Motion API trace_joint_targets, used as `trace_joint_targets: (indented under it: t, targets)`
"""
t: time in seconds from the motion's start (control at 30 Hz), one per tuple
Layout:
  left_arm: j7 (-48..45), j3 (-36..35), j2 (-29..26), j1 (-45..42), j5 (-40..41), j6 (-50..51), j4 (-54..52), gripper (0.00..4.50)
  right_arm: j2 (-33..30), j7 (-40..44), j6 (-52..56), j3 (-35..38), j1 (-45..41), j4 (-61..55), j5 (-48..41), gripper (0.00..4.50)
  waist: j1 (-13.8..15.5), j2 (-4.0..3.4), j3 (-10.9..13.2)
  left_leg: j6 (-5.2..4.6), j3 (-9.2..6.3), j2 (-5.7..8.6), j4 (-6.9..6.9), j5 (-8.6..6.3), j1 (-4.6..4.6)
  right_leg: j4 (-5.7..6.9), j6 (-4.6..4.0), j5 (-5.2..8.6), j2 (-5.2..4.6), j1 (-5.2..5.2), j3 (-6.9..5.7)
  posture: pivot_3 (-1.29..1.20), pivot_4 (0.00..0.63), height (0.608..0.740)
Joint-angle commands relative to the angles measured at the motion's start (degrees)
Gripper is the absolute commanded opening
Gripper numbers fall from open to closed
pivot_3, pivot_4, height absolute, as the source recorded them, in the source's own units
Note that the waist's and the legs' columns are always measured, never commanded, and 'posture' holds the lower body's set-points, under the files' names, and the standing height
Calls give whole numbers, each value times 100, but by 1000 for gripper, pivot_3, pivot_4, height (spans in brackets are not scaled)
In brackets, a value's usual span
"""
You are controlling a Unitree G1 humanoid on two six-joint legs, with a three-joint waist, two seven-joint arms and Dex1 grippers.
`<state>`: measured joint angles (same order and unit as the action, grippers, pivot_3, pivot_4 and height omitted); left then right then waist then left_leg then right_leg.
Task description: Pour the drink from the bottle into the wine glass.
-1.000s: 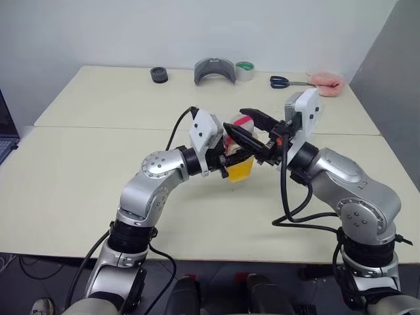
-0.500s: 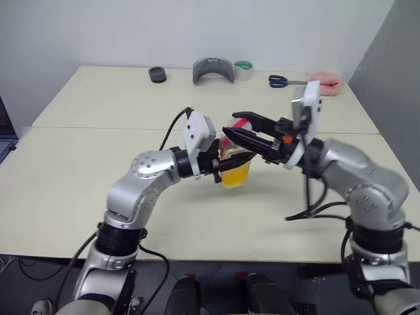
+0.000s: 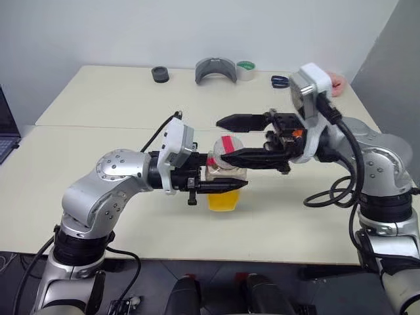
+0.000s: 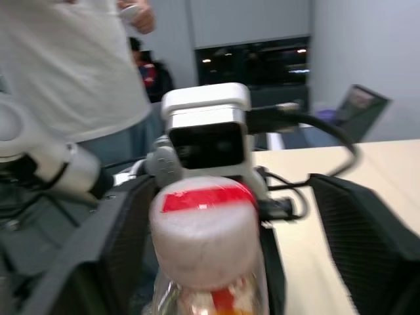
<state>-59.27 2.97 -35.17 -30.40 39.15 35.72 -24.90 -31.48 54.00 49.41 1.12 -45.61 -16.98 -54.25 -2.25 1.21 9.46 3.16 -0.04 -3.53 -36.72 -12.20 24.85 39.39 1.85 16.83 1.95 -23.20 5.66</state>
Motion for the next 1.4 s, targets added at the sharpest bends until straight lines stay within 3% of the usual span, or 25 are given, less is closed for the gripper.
trace_joint_targets:
  t: [0.03, 0.23, 0.47, 0.7, 1.07, 1.4]
  targets:
    - [358, 44, 211, 189, -501, -525, 224, 1743, -318, -807, 208, 753, 599, -914, -284, 4460, 33, 0, 0, 0, 2, 0, 0, 0, 0, -3, 0, 0, 0, 0, 1, 0, 150, 740]
    - [1005, 114, 767, 115, -951, -781, 620, 1743, -147, -2372, 265, 949, 1315, -2061, -292, 4460, 0, 1, 2, 0, 4, -3, 0, 0, -1, 7, 5, 3, 2, -4, 9, 0, 150, 740]
    - [1254, 269, 1235, -154, -1269, -1053, 1011, 1743, 607, -3824, 62, 326, 1016, -2217, 547, 4460, -7, 1, 1, 0, 3, -2, -5, 1, -2, 13, 5, 3, 6, -4, 9, 0, 150, 740]
    - [1258, 282, 1327, -274, -1298, -1067, 1075, 1743, 815, -3736, -230, -150, 884, -1935, 1076, 4460, 2, 1, 1, 0, 3, -2, -4, 0, -1, 10, 3, 2, 5, -4, 8, 0, 150, 740]
    - [1342, 232, 1348, -334, -1233, -925, 1013, 1743, 647, -3184, -421, -297, 985, -1604, 1401, 4460, 1, 1, 1, 0, 3, -2, -4, 0, -1, 10, 3, 2, 5, -4, 8, 0, 150, 740]
    - [1358, 225, 1326, -432, -1196, -885, 1070, 1743, 612, -3031, -357, 21, 1022, -1545, 1349, 4460, 3, 1, 1, 0, 3, -2, -4, 0, -1, 11, 2, 1, 5, -4, 8, 0, 150, 740]
